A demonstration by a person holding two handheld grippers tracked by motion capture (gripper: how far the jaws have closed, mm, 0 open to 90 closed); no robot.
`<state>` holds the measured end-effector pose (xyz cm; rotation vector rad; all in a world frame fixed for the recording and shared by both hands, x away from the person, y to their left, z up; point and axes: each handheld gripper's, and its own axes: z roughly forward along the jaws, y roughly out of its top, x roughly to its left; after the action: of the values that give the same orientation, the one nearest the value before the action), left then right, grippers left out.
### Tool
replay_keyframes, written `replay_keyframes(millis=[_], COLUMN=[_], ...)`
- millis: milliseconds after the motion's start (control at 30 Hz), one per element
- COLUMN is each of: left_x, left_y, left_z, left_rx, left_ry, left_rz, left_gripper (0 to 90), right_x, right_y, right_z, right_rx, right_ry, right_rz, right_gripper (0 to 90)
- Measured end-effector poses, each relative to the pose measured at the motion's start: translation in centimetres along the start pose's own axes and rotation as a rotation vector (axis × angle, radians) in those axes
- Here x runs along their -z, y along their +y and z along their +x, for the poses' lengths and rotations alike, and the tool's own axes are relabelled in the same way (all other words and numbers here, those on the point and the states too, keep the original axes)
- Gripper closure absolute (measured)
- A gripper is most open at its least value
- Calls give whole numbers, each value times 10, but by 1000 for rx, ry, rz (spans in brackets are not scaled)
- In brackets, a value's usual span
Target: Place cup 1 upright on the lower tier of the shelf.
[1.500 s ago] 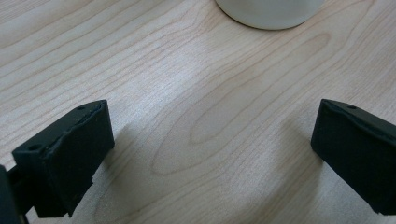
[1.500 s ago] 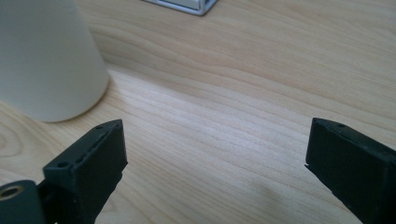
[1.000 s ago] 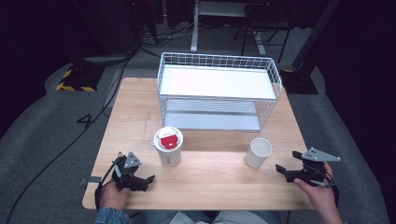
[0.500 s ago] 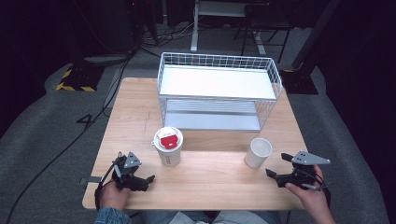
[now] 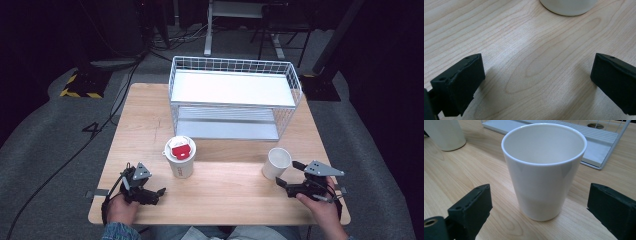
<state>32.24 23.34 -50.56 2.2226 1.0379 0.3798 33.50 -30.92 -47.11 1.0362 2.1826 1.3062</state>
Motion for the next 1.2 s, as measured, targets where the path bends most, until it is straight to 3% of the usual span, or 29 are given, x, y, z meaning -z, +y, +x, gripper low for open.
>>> replay_keyframes(millis=[533,633,1033,1200], left_x=[0,0,0,0], left_y=[0,0,0,0], left_z=[0,0,0,0], left_rx=[1,0,0,0], left_ry=[-1,-1,-1,-1], left_rz=[0,0,0,0], left_gripper=[0,0,0,0], right_x=[-27,-32,-41,-43], right_y=[-3,-4,-7,-8], right_z=[-1,-1,-2,-2], right_rx=[-10,-12,0,4], right_ry=[1,8,-3,-14], right_rz=[15,17,26,19], right_gripper=[82,149,172,231])
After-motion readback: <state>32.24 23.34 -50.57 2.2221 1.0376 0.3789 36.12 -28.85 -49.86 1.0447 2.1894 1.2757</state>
